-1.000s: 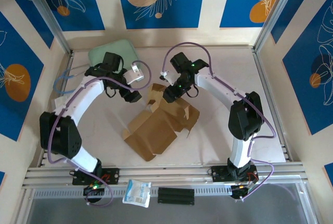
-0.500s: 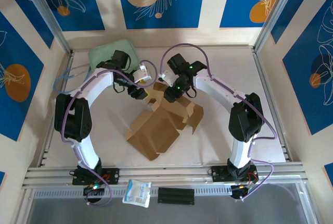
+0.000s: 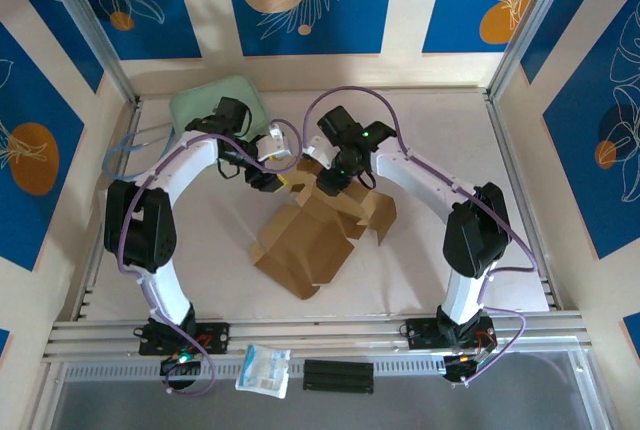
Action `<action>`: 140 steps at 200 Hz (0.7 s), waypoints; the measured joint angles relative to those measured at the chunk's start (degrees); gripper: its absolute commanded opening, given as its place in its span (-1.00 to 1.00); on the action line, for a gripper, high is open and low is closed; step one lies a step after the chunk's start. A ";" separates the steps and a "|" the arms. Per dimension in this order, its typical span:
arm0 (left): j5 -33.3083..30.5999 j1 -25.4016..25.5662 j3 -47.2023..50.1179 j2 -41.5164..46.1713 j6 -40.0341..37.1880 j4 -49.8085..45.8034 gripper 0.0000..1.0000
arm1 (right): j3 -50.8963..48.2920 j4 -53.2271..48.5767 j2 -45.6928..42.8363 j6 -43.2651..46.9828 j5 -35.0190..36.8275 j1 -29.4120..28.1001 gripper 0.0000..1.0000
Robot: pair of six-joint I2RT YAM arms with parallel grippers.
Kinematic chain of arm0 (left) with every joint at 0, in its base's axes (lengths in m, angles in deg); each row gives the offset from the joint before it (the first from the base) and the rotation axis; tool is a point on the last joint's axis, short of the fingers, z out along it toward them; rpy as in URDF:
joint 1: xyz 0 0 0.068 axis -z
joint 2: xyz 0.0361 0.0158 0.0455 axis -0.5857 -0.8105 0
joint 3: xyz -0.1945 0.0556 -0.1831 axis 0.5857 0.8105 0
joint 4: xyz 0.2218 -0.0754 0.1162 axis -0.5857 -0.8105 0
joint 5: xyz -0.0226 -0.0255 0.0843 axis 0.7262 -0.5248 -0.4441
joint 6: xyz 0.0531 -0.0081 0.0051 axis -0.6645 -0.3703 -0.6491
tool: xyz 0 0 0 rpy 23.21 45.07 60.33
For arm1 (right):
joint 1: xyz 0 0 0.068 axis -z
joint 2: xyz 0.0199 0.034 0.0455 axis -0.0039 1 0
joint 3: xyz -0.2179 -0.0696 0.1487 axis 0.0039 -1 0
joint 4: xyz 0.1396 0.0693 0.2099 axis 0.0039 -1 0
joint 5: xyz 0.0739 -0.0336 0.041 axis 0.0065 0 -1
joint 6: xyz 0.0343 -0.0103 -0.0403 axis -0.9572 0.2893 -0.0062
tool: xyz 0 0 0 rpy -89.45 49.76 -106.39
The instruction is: Fold the paper box
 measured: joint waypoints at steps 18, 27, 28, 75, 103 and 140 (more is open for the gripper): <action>0.00 0.00 -0.15 -0.11 -0.63 0.55 0.52 | -0.07 0.00 0.00 0.35 -0.17 -0.02 -0.03; 0.00 0.00 -0.79 -0.59 -0.79 0.48 0.51 | -0.09 -0.02 0.00 0.50 -0.24 -0.04 -0.03; 0.00 0.00 -0.94 -0.72 -0.83 0.48 0.51 | -0.09 0.00 0.00 0.52 -0.22 -0.04 -0.03; 0.46 0.00 -5.29 -4.76 -1.92 -0.17 0.47 | -0.13 0.00 0.00 0.57 -0.48 -0.02 -0.03; 2.10 -0.07 -5.29 -4.66 -2.29 -1.40 0.47 | -0.13 0.00 0.00 0.57 -0.66 0.09 -0.03; 5.07 -0.90 -4.04 -1.03 -2.84 -3.48 0.46 | -0.13 0.02 0.00 0.57 -0.68 0.37 -0.03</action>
